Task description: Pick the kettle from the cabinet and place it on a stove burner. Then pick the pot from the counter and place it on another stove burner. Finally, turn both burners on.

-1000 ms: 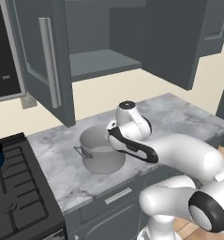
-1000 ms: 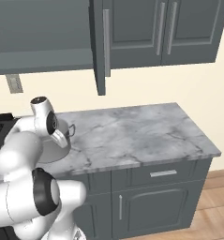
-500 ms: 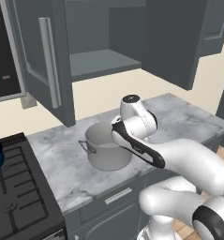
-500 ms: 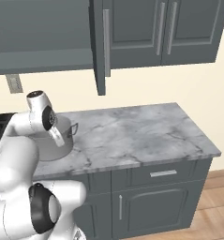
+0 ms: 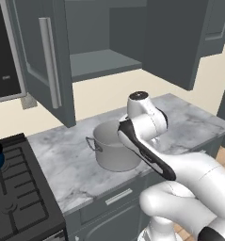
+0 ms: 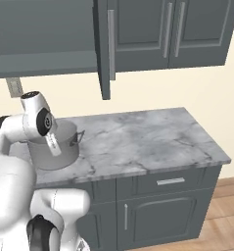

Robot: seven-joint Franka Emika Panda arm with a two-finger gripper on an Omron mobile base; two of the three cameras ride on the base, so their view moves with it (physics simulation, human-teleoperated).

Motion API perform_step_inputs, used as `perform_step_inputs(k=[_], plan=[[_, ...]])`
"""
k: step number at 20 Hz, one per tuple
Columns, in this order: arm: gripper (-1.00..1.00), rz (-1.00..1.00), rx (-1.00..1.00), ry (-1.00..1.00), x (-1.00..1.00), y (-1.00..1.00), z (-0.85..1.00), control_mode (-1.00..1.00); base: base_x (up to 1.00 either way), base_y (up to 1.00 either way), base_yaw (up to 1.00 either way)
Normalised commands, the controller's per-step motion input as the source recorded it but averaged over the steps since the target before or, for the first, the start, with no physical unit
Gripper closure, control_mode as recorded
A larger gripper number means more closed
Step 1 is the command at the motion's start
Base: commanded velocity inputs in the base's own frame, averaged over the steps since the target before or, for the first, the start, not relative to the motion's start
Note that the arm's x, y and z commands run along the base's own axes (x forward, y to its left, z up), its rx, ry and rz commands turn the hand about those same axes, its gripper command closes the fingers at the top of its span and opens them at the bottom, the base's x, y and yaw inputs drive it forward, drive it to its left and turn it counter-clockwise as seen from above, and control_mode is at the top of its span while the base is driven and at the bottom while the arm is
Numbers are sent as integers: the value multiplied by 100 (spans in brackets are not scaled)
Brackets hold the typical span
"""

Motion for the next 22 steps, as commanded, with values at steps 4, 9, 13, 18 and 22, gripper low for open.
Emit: perform_step_inputs(k=[4, 9, 13, 18, 22], plan=[[100, -11, 0, 0, -40, -18, 34, -100, 0, 0, 0], [100, -10, 0, -3, -44, -19, 27, -100, 0, 0, 0], [100, -8, 0, -4, -48, -16, 34, -100, 0, 0, 0], [100, -7, 0, -5, -57, -13, 35, -100, 0, 0, 0], [100, -7, 0, -3, -55, -13, 32, -100, 0, 0, 0]])
